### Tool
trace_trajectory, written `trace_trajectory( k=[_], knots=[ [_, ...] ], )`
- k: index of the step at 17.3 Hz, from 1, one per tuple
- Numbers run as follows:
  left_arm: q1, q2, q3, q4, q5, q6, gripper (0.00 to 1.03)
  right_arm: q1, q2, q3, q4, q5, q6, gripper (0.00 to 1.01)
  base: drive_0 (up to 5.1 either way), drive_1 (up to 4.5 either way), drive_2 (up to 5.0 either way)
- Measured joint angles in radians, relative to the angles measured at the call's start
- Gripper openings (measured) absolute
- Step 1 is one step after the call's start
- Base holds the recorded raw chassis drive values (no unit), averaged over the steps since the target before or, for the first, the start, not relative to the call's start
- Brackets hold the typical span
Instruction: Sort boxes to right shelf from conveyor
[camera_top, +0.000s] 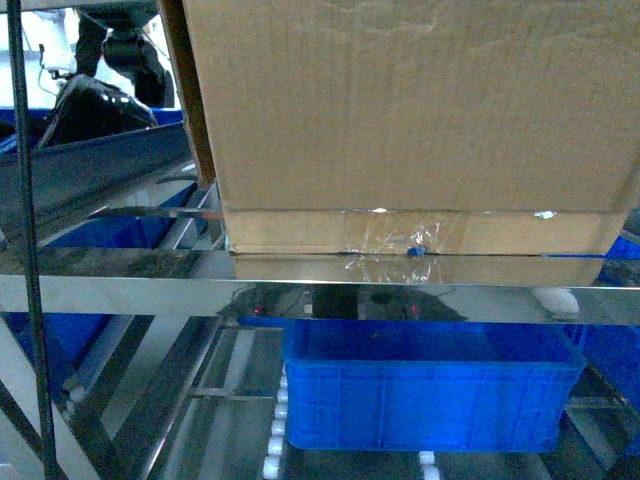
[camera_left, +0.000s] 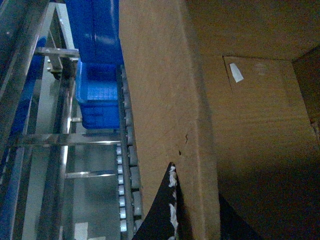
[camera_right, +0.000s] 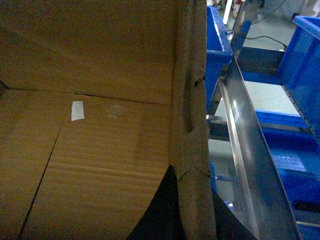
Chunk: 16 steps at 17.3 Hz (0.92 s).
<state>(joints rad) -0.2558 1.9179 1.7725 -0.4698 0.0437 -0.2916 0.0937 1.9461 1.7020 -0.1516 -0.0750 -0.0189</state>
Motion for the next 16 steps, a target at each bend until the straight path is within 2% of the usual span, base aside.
trace_trajectory(
  k=[3, 6, 8, 14, 15, 16],
  knots=[
    [0.003, 0.017, 0.017, 0.025, 0.003, 0.013, 0.04, 0.0, 0.016, 0.014, 0.026, 0.012, -0.001, 0.05, 0.0, 0.0, 0.0],
    [0.003, 0.021, -0.003, 0.062, 0.055, 0.011, 0.39, 0.015, 0.016, -0.005, 0.101, -0.001, 0.0, 0.42, 0.0, 0.0, 0.0],
    [0.003, 0.018, -0.06, 0.175, 0.06, -0.003, 0.62, 0.032, 0.011, -0.047, 0.184, 0.019, -0.002, 0.66, 0.0, 0.0, 0.0],
    [0.005, -0.011, -0.141, 0.299, 0.053, -0.048, 0.84, 0.038, -0.005, -0.12, 0.288, 0.047, -0.007, 0.88, 0.0, 0.0, 0.0],
    [0.004, -0.019, -0.174, 0.37, 0.042, -0.072, 0.96, 0.039, -0.016, -0.156, 0.348, 0.061, -0.008, 1.0, 0.0, 0.0, 0.0],
    [0.004, -0.02, -0.191, 0.406, 0.023, -0.075, 0.99, 0.038, -0.028, -0.18, 0.401, 0.072, -0.008, 0.97, 0.0, 0.0, 0.0]
  ],
)
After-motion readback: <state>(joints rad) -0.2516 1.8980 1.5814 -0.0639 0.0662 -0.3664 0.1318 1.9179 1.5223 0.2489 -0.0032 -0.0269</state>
